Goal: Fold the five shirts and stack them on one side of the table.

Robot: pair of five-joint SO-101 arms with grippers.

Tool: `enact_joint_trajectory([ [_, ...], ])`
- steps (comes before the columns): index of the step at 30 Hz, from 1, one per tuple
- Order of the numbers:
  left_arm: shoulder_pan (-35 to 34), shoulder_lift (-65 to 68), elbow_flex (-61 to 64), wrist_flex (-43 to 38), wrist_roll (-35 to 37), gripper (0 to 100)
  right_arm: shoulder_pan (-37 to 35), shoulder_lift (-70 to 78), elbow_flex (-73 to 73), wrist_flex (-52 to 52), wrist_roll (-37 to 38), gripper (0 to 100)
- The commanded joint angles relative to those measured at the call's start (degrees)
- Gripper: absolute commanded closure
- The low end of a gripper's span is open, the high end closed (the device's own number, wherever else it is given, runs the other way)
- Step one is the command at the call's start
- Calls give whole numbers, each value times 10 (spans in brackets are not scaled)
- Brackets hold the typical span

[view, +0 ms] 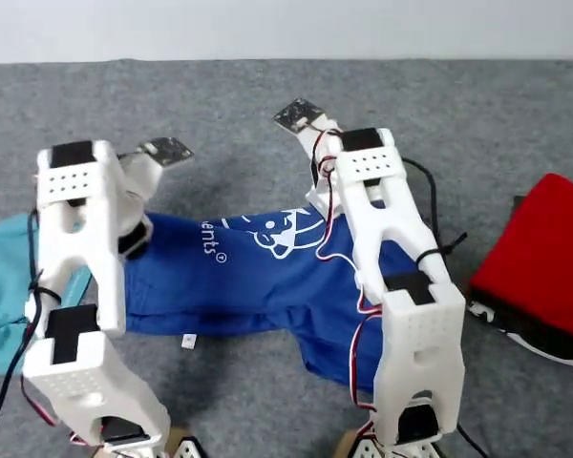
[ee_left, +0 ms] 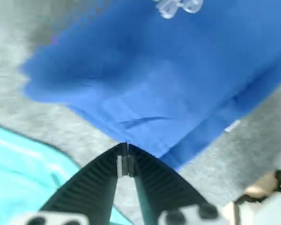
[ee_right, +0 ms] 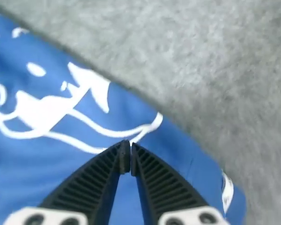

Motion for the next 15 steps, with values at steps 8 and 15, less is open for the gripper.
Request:
enact_joint_trajectory([
  [8, 46, -27, 234, -160, -2, 994, 1, -128, -32, 104, -37, 988],
  [15, 44, -33, 337, -151, -27, 994, 19, -156, -32, 127, -37, 988],
])
